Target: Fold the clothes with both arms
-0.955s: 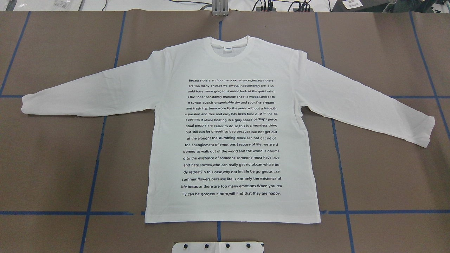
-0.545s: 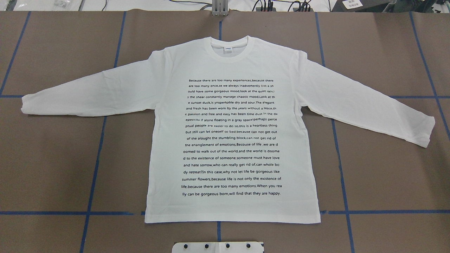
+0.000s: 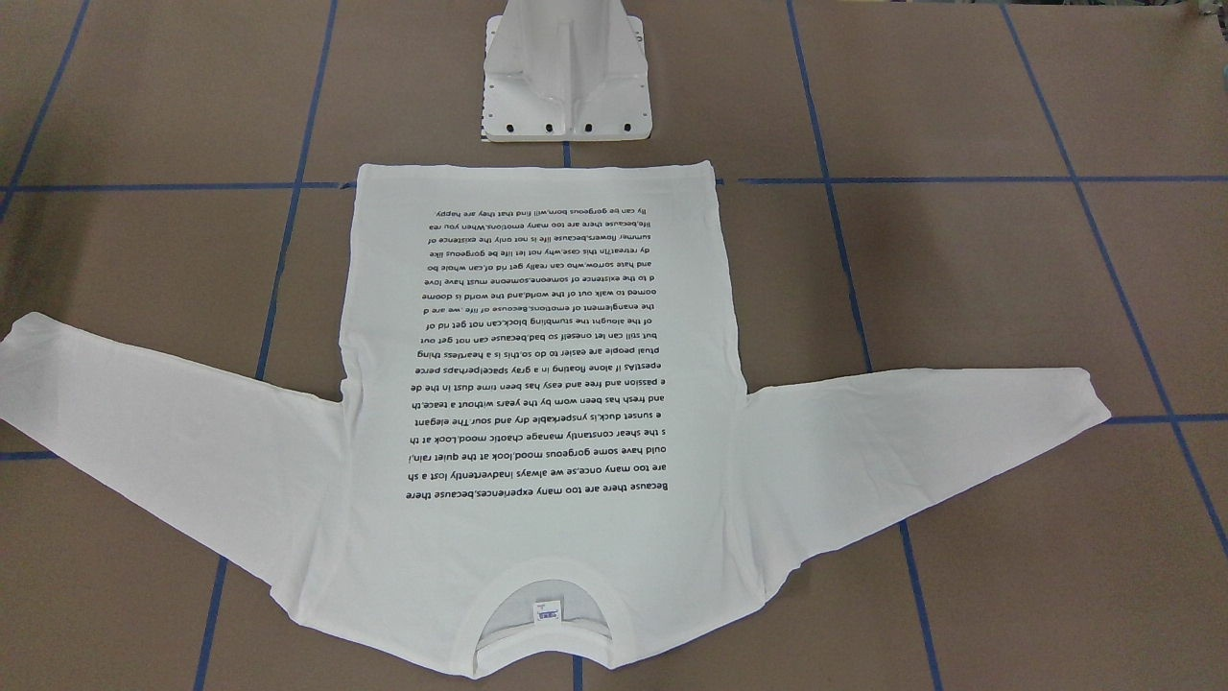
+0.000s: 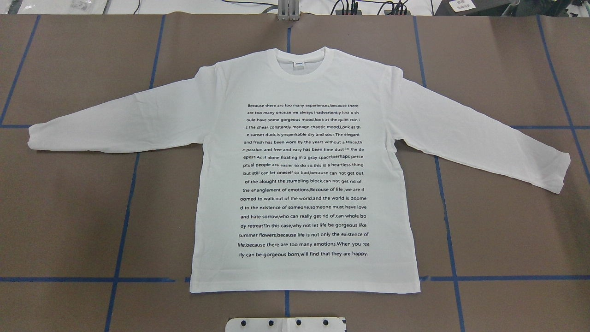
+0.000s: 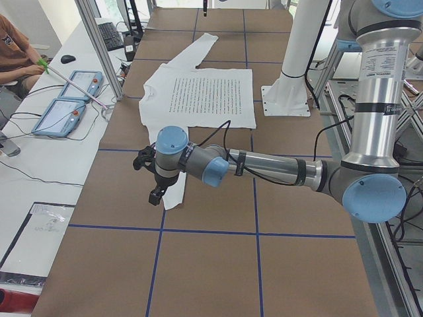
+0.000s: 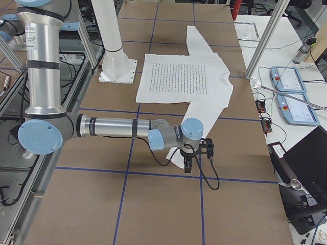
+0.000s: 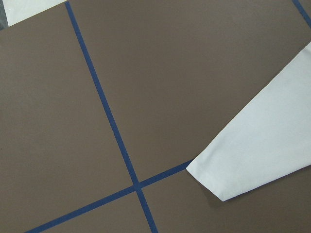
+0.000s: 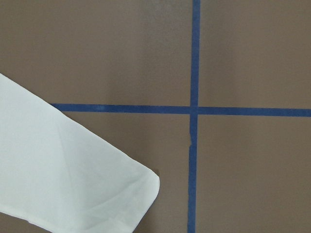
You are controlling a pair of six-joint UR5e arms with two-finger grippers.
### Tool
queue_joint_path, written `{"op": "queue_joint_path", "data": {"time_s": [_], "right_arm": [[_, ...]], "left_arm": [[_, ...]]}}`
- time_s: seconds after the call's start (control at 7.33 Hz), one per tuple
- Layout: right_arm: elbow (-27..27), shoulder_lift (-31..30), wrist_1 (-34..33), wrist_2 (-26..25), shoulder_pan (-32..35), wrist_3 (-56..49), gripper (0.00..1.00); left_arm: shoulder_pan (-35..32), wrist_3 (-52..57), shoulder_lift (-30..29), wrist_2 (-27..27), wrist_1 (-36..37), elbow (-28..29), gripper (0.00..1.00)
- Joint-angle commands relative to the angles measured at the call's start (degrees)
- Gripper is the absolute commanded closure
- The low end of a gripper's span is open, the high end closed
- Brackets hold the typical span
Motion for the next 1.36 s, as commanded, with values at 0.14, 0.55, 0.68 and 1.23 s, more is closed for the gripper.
{"op": "queue_joint_path", "data": {"time_s": [0.14, 0.55, 0.68, 1.23], "right_arm": [[-6.25, 3.84, 2.53, -0.13, -5.70, 9.32, 0.06], [-14.32, 5.07, 16.66, -0.22, -9.40, 22.61, 0.17], [-15.22, 5.16, 17.21, -0.22, -9.41, 22.81, 0.17], [-17.68, 5.16, 17.31, -0.31, -9.58, 22.72, 0.56]], "left_arm": [[0.32, -0.12, 0.46, -3.14, -1.90, -0.39, 0.00], [0.33, -0.30, 0.37, -3.15, -2.01, -0.30, 0.00], [0.33, -0.30, 0.37, -3.06, -2.10, -0.22, 0.00], [0.33, -0.30, 0.20, -3.06, -2.10, -0.30, 0.00]]}}
